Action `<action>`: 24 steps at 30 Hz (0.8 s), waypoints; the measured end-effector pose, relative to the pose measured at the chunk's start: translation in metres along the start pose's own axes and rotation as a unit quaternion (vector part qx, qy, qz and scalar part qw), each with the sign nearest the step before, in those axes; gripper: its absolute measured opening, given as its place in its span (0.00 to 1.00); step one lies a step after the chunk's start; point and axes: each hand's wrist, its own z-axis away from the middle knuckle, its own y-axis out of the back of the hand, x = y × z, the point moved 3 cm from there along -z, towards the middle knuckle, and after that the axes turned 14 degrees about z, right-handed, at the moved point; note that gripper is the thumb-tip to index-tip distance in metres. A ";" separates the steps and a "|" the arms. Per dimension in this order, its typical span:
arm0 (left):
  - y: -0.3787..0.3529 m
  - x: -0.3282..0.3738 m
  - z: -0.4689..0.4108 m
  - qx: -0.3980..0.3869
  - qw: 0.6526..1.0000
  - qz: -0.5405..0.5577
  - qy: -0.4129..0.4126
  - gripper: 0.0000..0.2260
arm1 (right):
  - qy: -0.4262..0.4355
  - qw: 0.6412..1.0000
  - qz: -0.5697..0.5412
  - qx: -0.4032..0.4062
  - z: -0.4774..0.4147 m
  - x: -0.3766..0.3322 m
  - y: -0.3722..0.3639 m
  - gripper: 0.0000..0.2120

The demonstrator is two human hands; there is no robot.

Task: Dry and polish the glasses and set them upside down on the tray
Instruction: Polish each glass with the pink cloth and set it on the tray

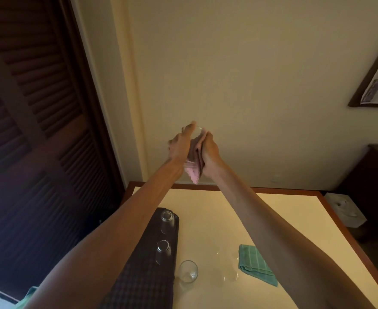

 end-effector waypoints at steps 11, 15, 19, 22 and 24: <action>0.012 0.004 0.026 -0.006 0.996 0.087 0.030 0.26 | 0.274 0.898 0.309 0.153 0.036 -0.003 -0.017 0.21; 0.015 0.000 0.037 -0.017 0.999 0.045 -0.001 0.31 | 0.153 0.956 0.219 0.117 0.027 -0.006 -0.007 0.36; 0.028 -0.007 0.034 0.001 1.000 -0.009 -0.005 0.43 | 0.016 0.994 0.100 0.051 0.023 0.014 -0.016 0.36; 0.038 -0.011 0.025 0.029 1.000 -0.005 0.006 0.49 | 0.003 0.996 0.084 0.026 0.030 0.029 -0.027 0.33; 0.038 0.001 0.039 0.015 0.999 0.044 -0.002 0.38 | 0.023 0.991 0.129 0.023 0.041 0.034 -0.031 0.34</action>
